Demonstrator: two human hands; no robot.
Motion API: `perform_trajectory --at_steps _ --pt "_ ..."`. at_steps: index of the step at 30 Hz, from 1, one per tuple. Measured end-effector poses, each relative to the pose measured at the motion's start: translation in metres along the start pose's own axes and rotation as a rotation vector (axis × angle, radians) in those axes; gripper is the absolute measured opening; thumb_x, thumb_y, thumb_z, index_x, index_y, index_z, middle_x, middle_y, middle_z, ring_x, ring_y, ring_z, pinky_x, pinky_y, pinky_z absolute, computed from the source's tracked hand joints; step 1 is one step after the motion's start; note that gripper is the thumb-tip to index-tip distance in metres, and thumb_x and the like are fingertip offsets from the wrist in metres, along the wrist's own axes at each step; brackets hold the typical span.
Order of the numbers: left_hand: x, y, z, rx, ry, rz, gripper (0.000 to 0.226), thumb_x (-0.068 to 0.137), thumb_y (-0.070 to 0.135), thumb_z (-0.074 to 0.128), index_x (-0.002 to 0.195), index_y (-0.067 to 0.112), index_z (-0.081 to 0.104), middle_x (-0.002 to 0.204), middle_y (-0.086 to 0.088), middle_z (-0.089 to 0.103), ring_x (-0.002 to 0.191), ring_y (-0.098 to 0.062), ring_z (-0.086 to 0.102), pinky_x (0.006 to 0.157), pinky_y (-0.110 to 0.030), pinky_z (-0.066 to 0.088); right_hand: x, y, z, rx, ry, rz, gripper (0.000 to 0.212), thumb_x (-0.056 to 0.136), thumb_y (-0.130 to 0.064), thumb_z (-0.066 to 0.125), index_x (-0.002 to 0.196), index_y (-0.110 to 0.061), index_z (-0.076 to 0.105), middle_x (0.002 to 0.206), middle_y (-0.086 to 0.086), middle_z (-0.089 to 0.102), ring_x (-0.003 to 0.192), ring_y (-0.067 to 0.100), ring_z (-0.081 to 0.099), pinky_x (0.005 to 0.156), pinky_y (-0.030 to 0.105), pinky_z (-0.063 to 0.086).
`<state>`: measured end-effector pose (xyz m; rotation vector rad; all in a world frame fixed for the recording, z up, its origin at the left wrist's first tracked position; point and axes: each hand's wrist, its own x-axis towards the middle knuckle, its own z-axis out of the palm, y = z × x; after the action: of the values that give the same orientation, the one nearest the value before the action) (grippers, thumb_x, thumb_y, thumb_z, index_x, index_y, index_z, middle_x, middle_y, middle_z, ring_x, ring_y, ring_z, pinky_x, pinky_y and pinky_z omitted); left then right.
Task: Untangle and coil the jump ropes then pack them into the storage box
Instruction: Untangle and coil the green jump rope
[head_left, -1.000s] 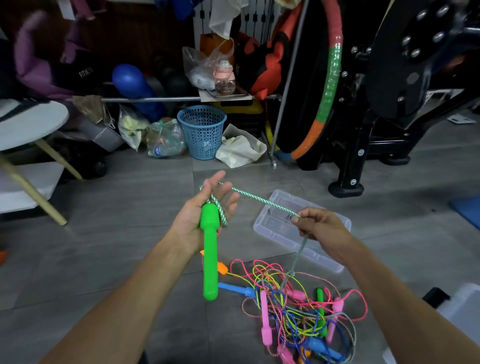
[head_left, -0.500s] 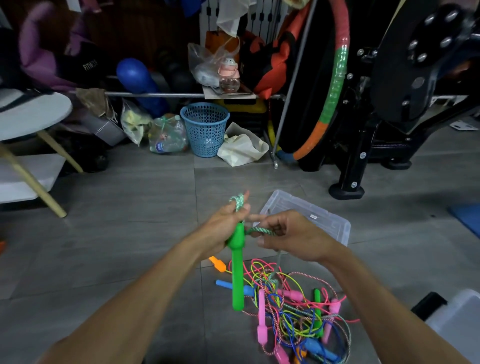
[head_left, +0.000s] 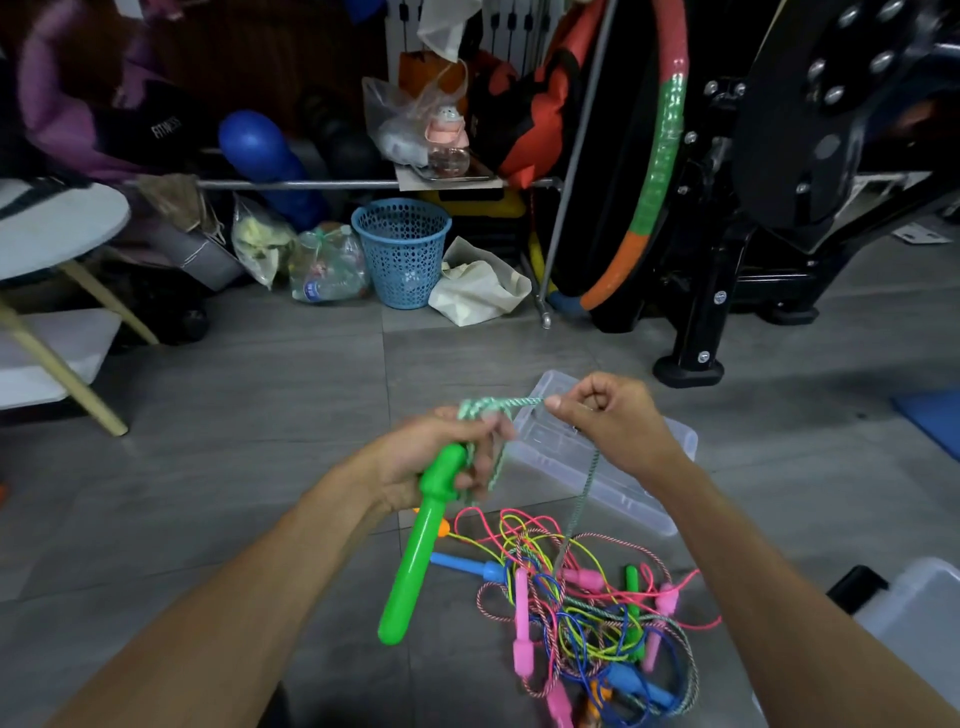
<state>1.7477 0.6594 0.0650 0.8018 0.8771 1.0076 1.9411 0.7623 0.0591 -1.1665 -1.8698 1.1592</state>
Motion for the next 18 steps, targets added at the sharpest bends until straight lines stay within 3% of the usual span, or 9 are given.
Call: perform_trajectory --at_steps 4,7,10,12,14,18 --pt "-0.003 0.015 -0.008 -0.48 0.125 0.233 0.033 0.084 0.029 0.046 0.091 0.018 0.076 0.061 0.006 0.061 0.032 -0.002 0.036 0.036 -0.015 0.04 -0.002 0.028 -0.009 -0.041 -0.184 0.168 0.017 0.074 -0.002 0.076 0.081 0.002 0.061 0.052 -0.004 0.048 0.051 0.007 0.047 0.064 0.026 0.044" --pt "-0.006 0.021 -0.021 -0.526 0.314 0.297 0.028 0.091 0.03 0.046 0.107 0.02 0.066 0.08 0.009 0.072 0.042 -0.002 0.05 0.042 -0.015 0.046 -0.008 0.046 -0.016 -0.082 -0.179 0.261 0.014 0.077 0.006 0.07 0.084 -0.003 0.061 0.047 -0.01 0.051 0.055 0.013 0.054 0.074 0.034 0.049" --pt "-0.007 0.021 -0.026 -0.575 0.389 0.301 0.022 0.098 0.022 0.041 0.113 0.017 0.056 0.092 0.008 0.074 0.06 -0.009 0.067 0.048 -0.017 0.051 -0.01 0.033 -0.018 0.223 -0.058 0.219 0.009 0.082 0.005 0.064 0.083 -0.003 0.06 0.052 -0.002 0.058 0.052 0.016 0.053 0.06 0.026 0.051" --pt "-0.006 0.021 -0.028 -0.623 0.39 0.309 0.019 0.099 0.018 0.04 0.114 0.016 0.051 0.094 0.004 0.075 0.069 -0.014 0.071 0.052 -0.018 0.054 -0.01 0.013 -0.014 0.337 -0.023 0.137 0.009 0.086 0.001 0.062 0.08 -0.006 0.063 0.057 0.0 0.061 0.045 0.01 0.047 0.047 0.018 0.043" --pt "-0.005 0.022 -0.028 -0.665 0.391 0.323 0.017 0.1 0.018 0.039 0.116 0.018 0.045 0.096 -0.002 0.075 0.075 -0.019 0.072 0.057 -0.021 0.057 -0.012 -0.005 -0.006 0.22 -0.064 0.058 0.01 0.089 -0.004 0.06 0.08 -0.005 0.065 0.058 0.002 0.061 0.043 0.006 0.043 0.044 0.016 0.036" --pt "0.002 0.02 -0.028 -0.686 0.361 0.346 0.02 0.101 0.015 0.035 0.12 0.024 0.037 0.105 -0.011 0.072 0.092 -0.031 0.07 0.077 -0.033 0.057 -0.024 -0.027 0.013 -0.294 -0.29 -0.102 0.024 0.092 -0.01 0.056 0.07 -0.009 0.064 0.053 -0.003 0.054 0.041 0.0 0.043 0.046 0.01 0.034"
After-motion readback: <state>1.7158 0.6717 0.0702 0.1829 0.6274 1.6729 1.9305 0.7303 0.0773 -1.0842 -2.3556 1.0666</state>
